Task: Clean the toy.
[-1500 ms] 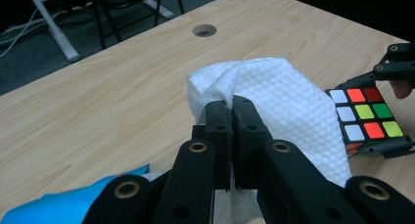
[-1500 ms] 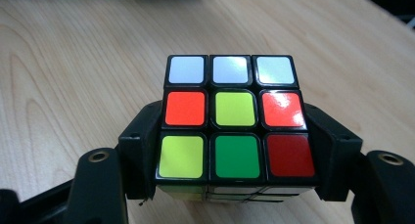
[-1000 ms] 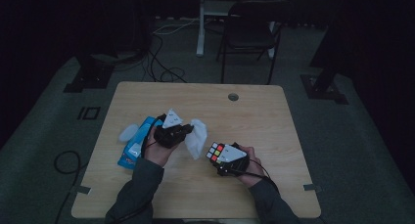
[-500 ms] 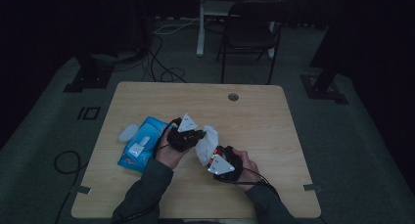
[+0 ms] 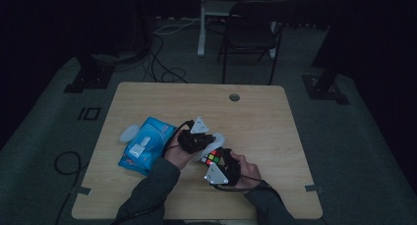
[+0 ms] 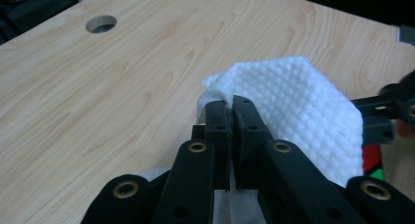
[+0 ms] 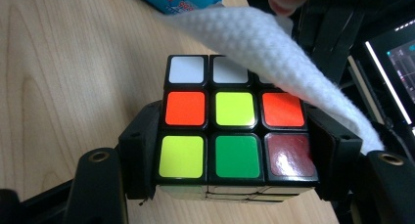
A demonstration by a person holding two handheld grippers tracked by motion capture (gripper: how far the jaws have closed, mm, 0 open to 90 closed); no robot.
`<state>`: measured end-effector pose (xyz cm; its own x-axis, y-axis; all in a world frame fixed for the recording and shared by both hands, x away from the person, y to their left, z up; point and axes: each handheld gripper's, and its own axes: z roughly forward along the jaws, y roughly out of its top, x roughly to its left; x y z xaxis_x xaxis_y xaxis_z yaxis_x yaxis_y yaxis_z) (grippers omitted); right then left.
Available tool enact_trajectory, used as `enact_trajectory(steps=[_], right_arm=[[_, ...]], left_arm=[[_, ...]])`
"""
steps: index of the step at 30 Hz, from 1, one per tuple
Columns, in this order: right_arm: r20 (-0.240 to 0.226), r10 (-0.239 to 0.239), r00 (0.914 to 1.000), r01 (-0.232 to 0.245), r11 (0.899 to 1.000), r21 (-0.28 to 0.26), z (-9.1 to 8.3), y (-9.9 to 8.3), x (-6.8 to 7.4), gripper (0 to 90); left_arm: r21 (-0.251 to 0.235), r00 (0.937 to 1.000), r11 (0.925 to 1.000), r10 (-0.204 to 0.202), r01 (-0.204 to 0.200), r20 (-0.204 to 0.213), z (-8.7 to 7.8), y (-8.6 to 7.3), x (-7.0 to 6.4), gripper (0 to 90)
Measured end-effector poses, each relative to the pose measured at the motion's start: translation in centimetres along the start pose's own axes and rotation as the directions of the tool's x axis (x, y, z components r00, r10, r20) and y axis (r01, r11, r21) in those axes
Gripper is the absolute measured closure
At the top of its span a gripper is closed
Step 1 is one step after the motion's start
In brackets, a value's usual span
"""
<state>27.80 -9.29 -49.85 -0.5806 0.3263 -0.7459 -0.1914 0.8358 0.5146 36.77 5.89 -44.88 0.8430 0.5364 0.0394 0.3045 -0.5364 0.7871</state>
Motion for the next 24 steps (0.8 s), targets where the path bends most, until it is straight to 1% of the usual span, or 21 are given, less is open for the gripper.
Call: enact_trajectory(steps=[2,3,5,6,7,8,9,14,17,21,22,24], right_arm=[[0.006,-0.005,1.0000,0.005,1.000,-0.005,0.0,0.0,0.0,33.8],[0.012,-0.018,0.9998,0.018,1.000,-0.003,-0.1,0.1,0.0,33.8],[0.027,-0.034,0.9991,0.034,0.999,-0.003,-0.1,0.1,0.2,33.9],[0.033,-0.051,0.9982,0.051,0.999,0.000,-0.1,0.2,0.3,33.9],[0.033,-0.051,0.9982,0.051,0.999,0.000,-0.1,0.2,0.3,33.9],[0.041,-0.068,0.9968,0.068,0.998,0.004,-0.1,0.3,0.5,33.9],[0.041,-0.074,0.9964,0.074,0.997,0.004,-0.1,0.4,0.5,33.9],[0.044,-0.079,0.9959,0.079,0.997,0.001,-0.2,0.4,0.5,33.9],[0.044,-0.090,0.9950,0.090,0.996,0.000,-0.2,0.4,0.5,33.9],[0.045,-0.087,0.9952,0.087,0.996,-0.010,-0.2,0.5,0.6,33.9],[0.045,-0.087,0.9952,0.087,0.996,-0.010,-0.2,0.5,0.6,33.9],[0.042,-0.084,0.9956,0.084,0.996,-0.021,-0.4,0.6,0.6,33.9]], left_arm=[[-0.001,1.0000,1.0000,-0.004,0.004,0.003,0.0,0.0,0.1,87.6],[-0.004,0.9999,1.0000,-0.007,0.007,0.012,0.0,-0.1,0.2,87.7],[-0.002,0.9999,1.0000,-0.006,0.006,0.014,0.0,0.0,0.2,87.7],[0.005,0.9999,1.0000,-0.003,0.003,0.014,0.1,0.0,0.3,87.7],[0.009,0.9999,1.0000,-0.002,0.002,0.015,0.1,0.1,0.3,87.7],[0.018,0.9998,0.9998,0.001,-0.002,0.021,0.2,0.1,0.5,87.7],[0.020,0.9996,0.9998,-0.001,0.001,0.027,0.2,0.2,0.5,87.7],[0.027,0.9984,0.9996,-0.010,0.008,0.056,0.5,0.4,0.9,87.7],[0.035,0.9981,0.9994,-0.004,0.002,0.062,0.7,0.5,0.9,87.7],[0.032,0.9977,0.9995,-0.003,0.001,0.068,0.9,0.6,0.9,87.7],[0.031,0.9974,0.9995,-0.003,0.001,0.073,0.9,0.6,0.9,87.7],[0.026,0.9953,0.9996,-0.010,0.007,0.096,1.1,0.6,1.1,87.8]])
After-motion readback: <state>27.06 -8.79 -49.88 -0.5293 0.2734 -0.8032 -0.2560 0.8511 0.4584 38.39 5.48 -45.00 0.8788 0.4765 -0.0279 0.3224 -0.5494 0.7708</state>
